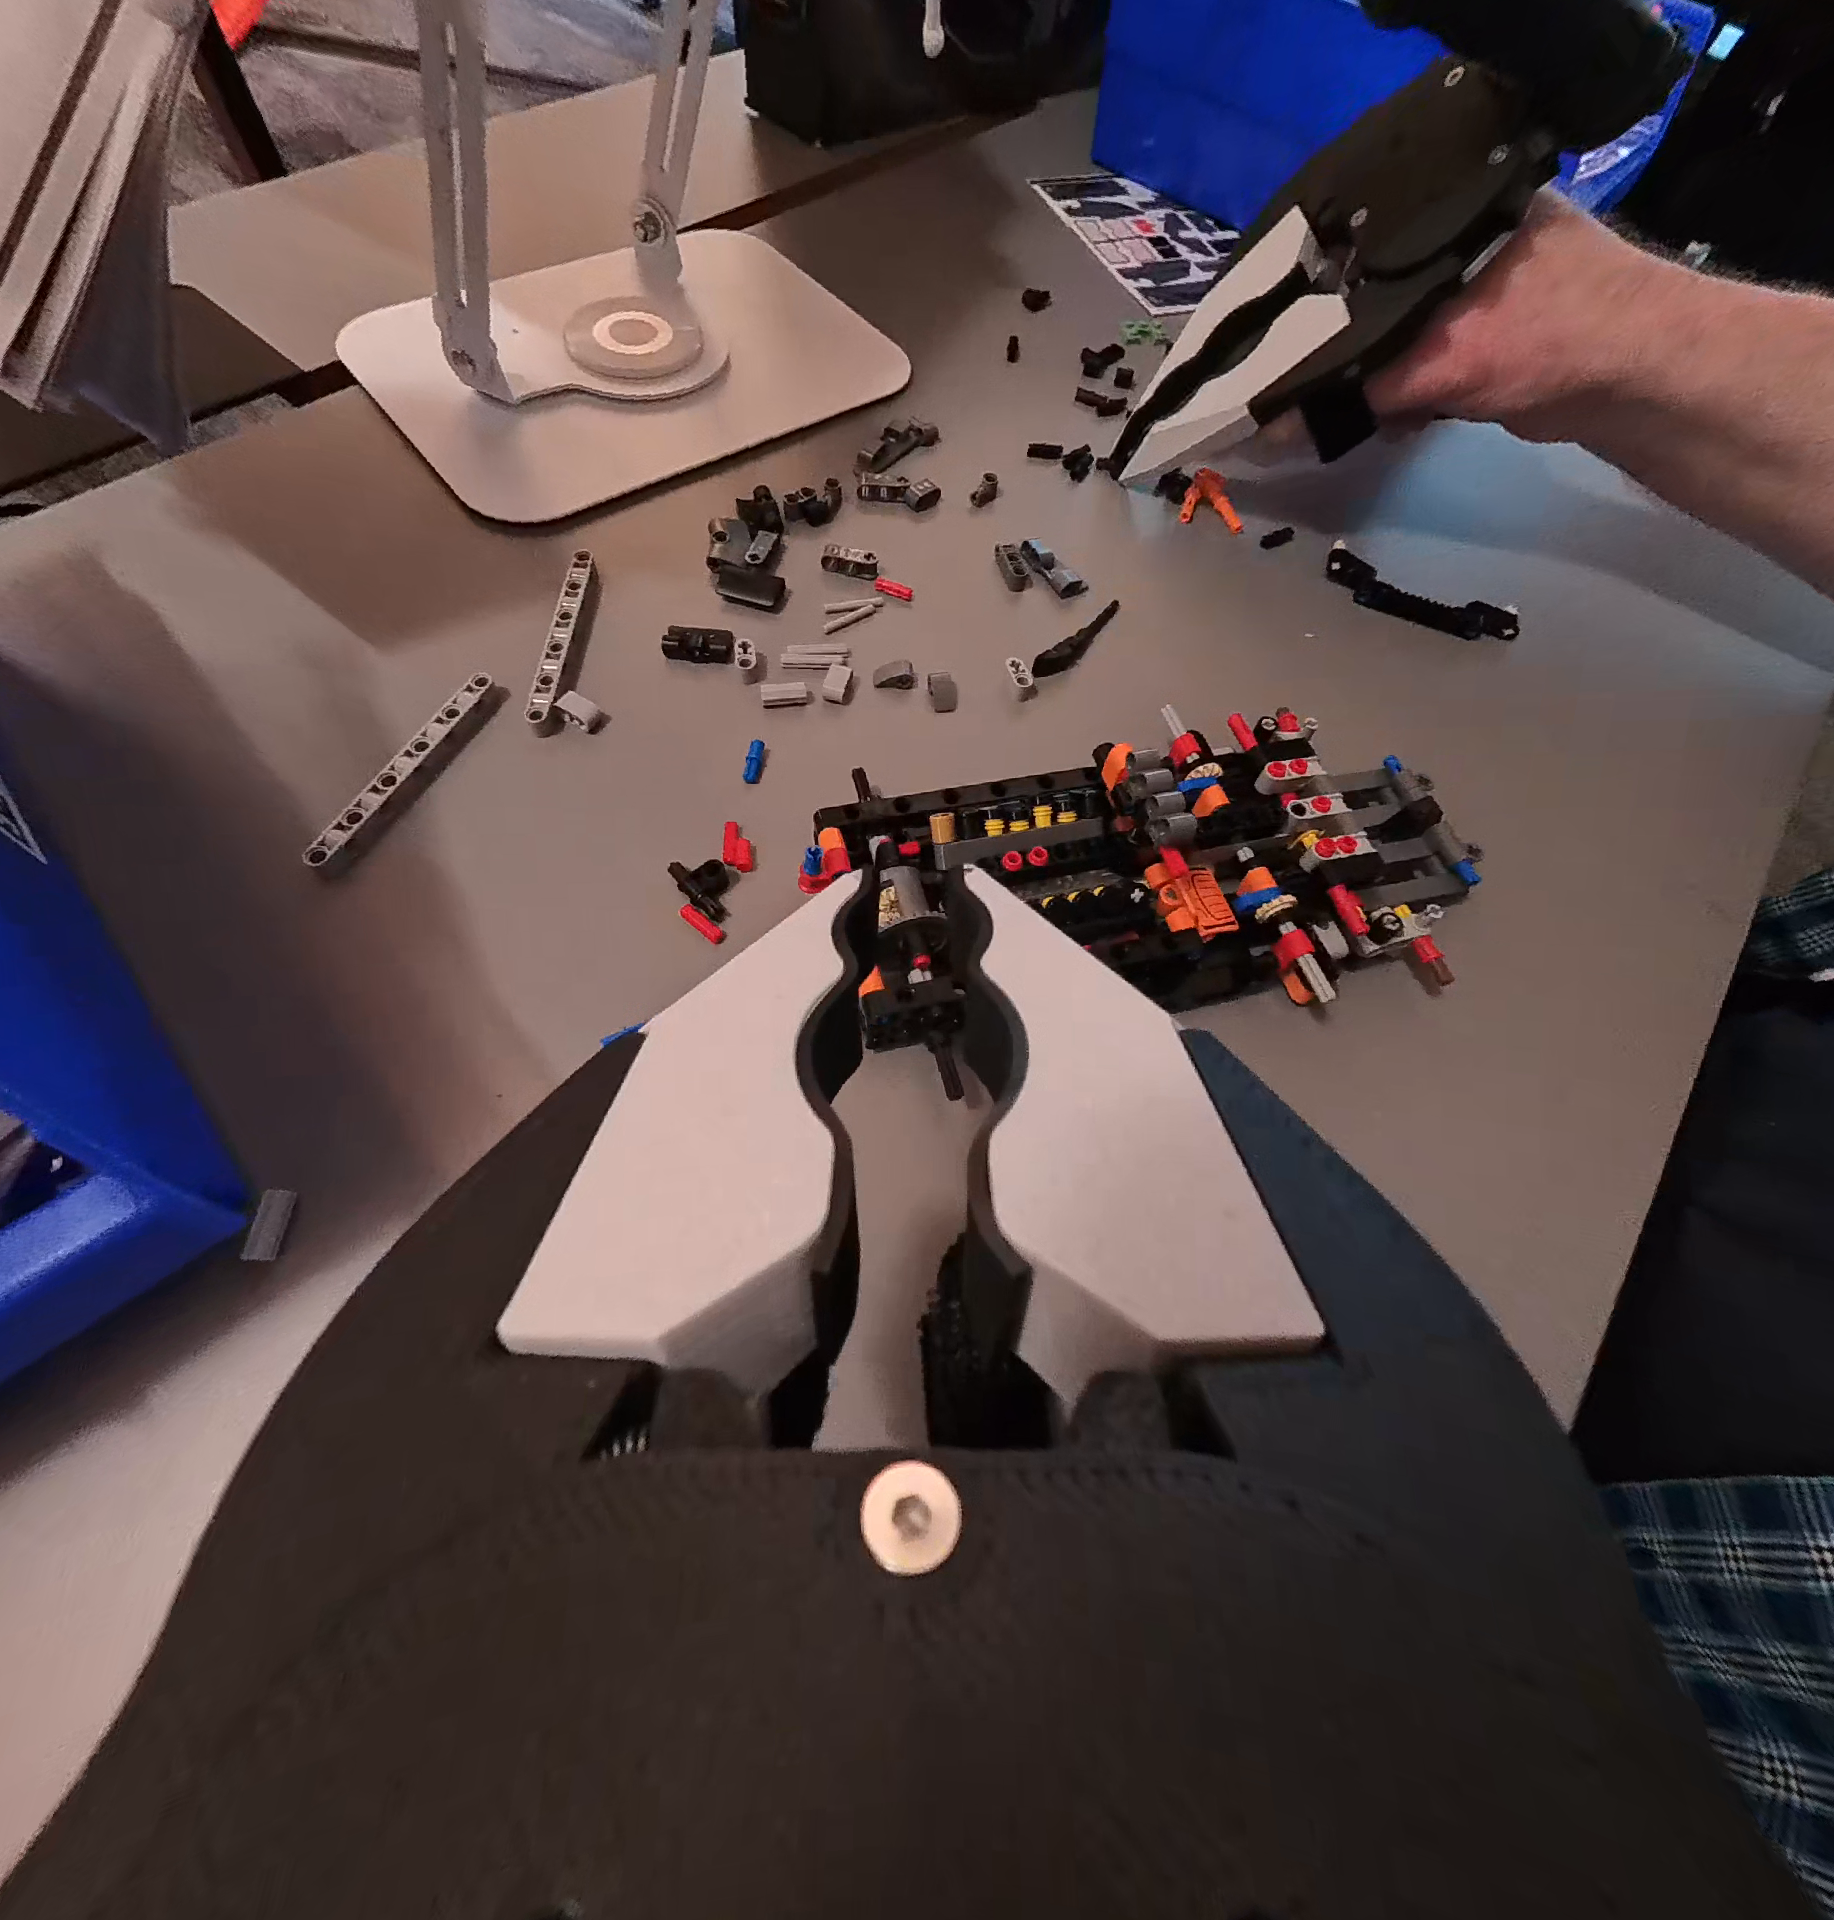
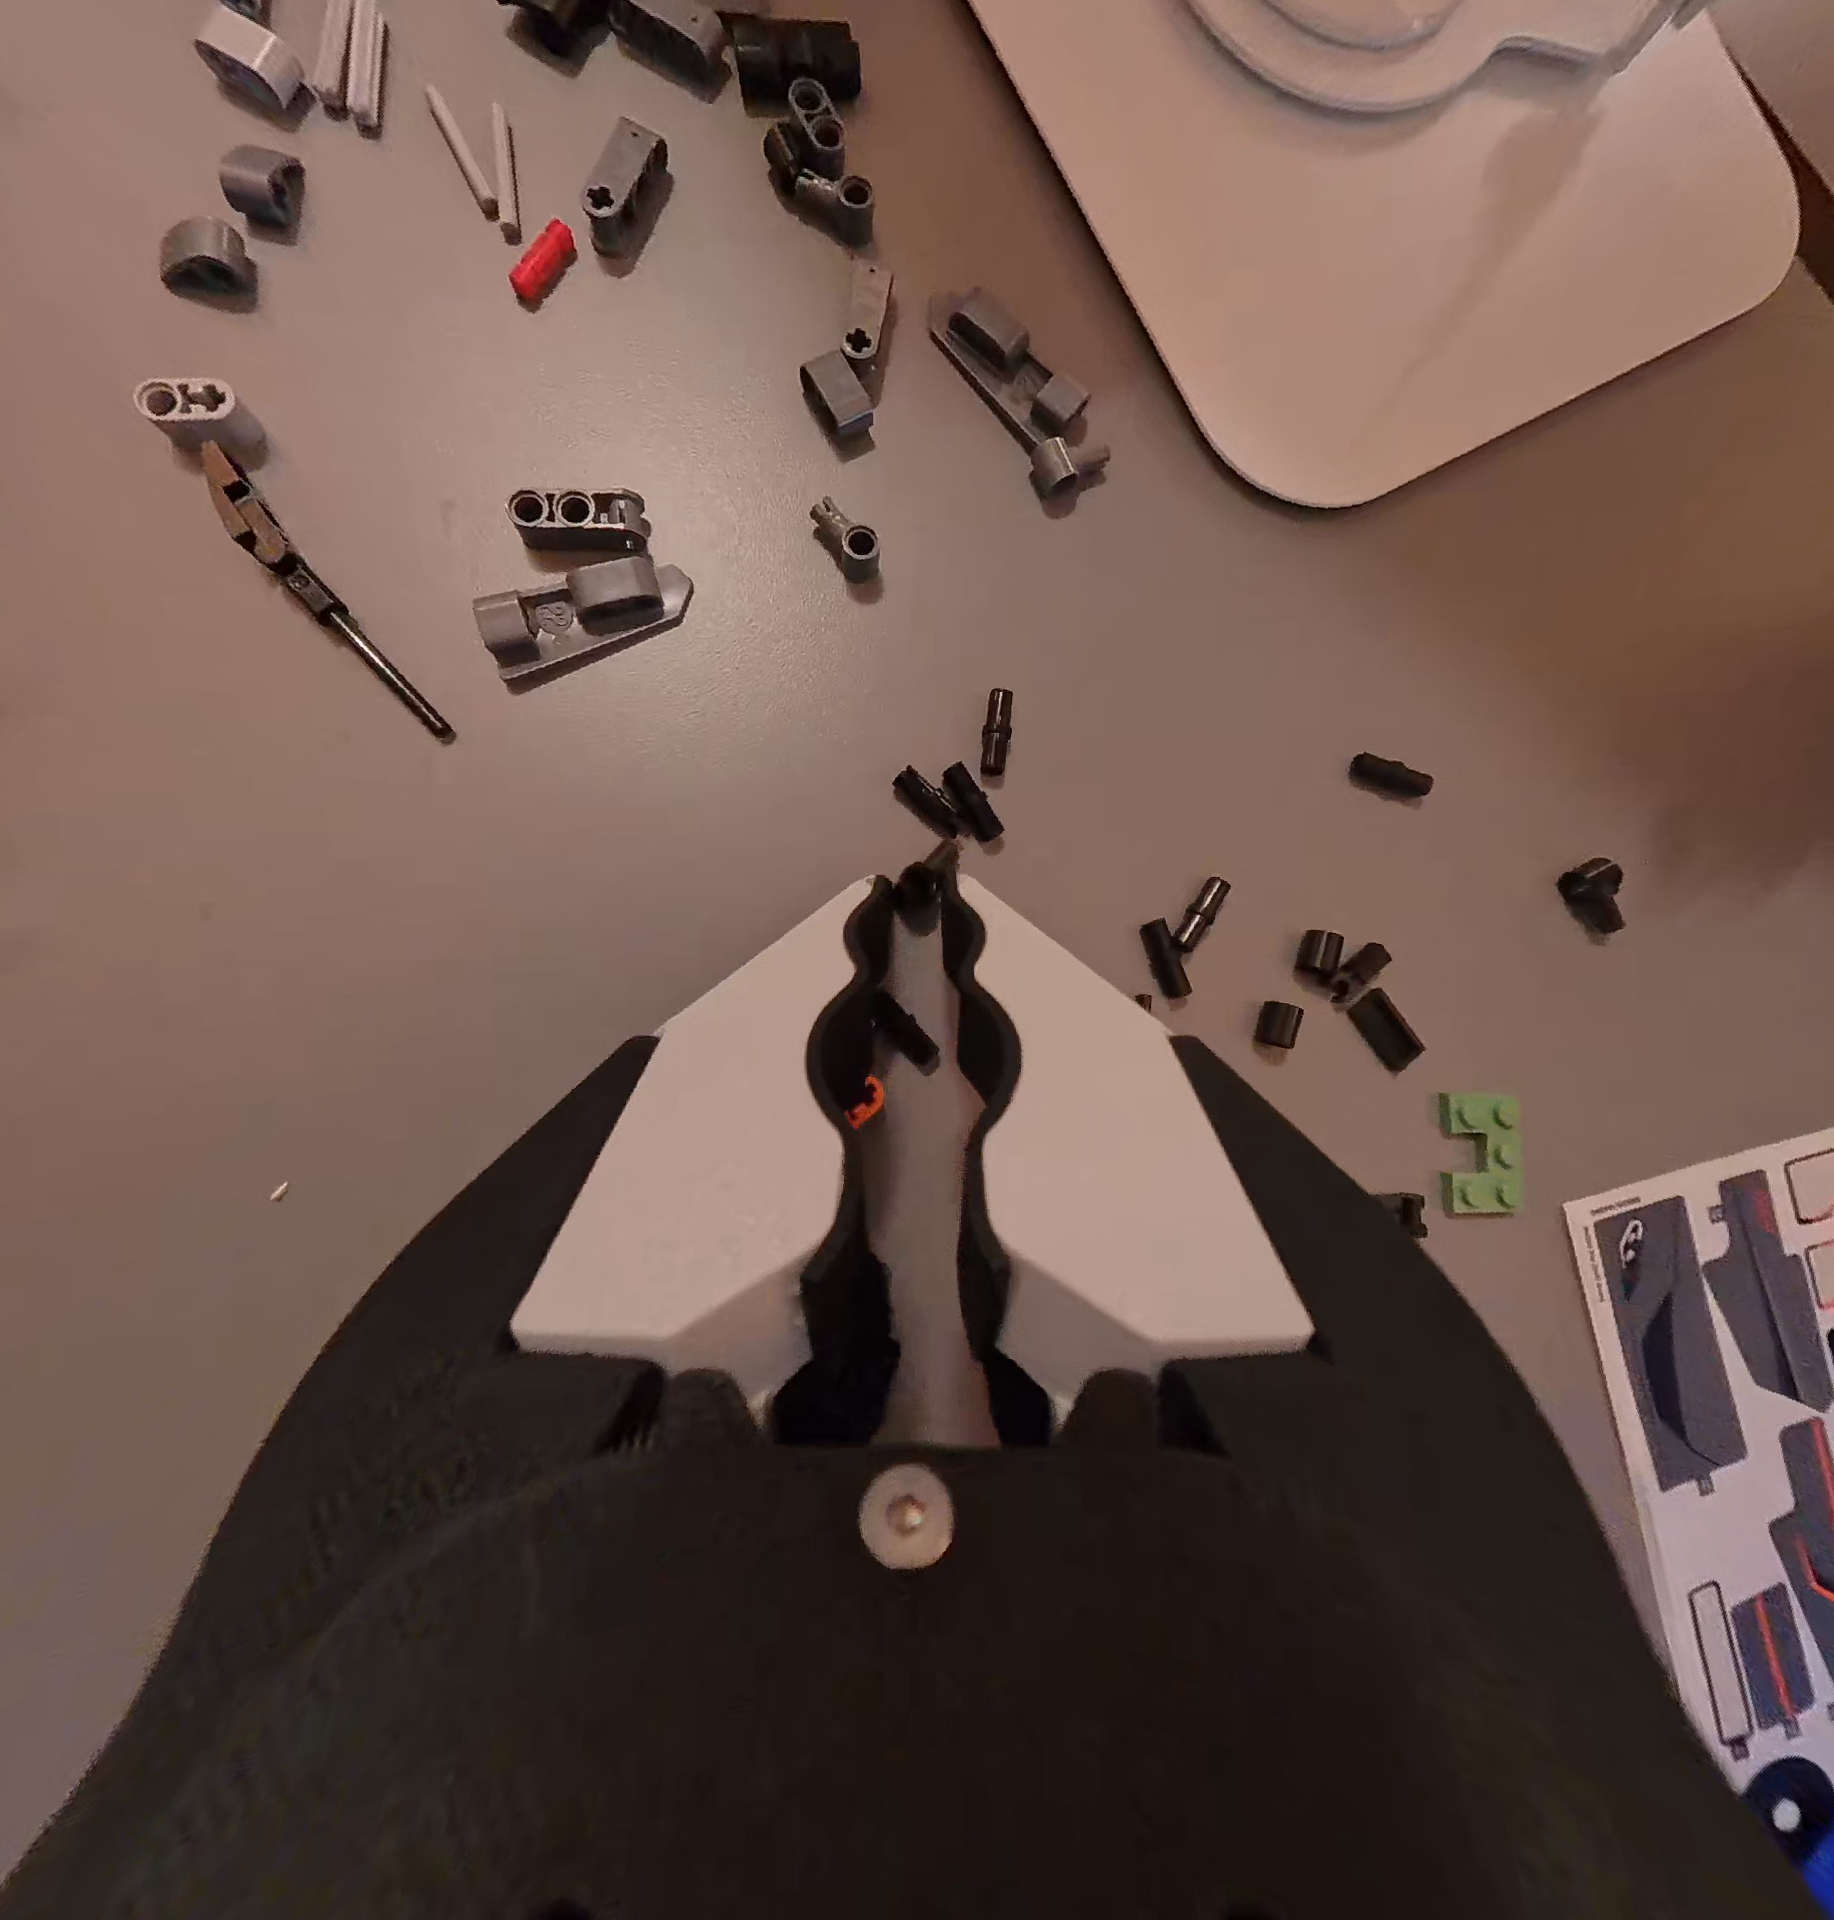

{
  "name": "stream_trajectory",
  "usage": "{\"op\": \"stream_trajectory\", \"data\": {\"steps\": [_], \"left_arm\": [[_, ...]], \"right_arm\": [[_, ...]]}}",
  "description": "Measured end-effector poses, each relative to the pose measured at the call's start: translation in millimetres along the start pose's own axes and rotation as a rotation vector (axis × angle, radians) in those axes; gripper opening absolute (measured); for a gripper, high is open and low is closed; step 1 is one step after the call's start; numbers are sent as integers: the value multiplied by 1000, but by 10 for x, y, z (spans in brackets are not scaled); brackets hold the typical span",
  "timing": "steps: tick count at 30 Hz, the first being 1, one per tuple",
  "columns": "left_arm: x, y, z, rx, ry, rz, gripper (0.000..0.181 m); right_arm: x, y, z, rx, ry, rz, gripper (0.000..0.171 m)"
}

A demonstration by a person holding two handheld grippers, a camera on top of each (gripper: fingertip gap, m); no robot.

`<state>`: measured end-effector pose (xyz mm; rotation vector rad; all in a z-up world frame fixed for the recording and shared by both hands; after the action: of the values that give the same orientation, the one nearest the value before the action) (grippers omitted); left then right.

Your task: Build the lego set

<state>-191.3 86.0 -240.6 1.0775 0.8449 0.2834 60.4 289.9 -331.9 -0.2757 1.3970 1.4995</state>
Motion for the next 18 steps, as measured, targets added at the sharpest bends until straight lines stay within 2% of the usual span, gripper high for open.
{"op": "stream_trajectory", "data": {"steps": [10,18], "left_arm": [[-24,-45,-61,-7,10,62,12],[-1,-59,-46,8,5,72,15]], "right_arm": [[-226,131,-55,24,23,69,7],[-625,172,-429,-87,97,115,7]]}}
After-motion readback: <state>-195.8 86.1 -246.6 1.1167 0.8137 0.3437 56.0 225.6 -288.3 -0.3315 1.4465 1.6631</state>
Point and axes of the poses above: each gripper's, where its closed fingertips meet, x out along the fingers, y out of its top, z = x × y across the jaws, the point moved 2 cm from there along -x, back along the fingers, and after that the axes turned 13 degrees about -y, right-handed, at the moved point
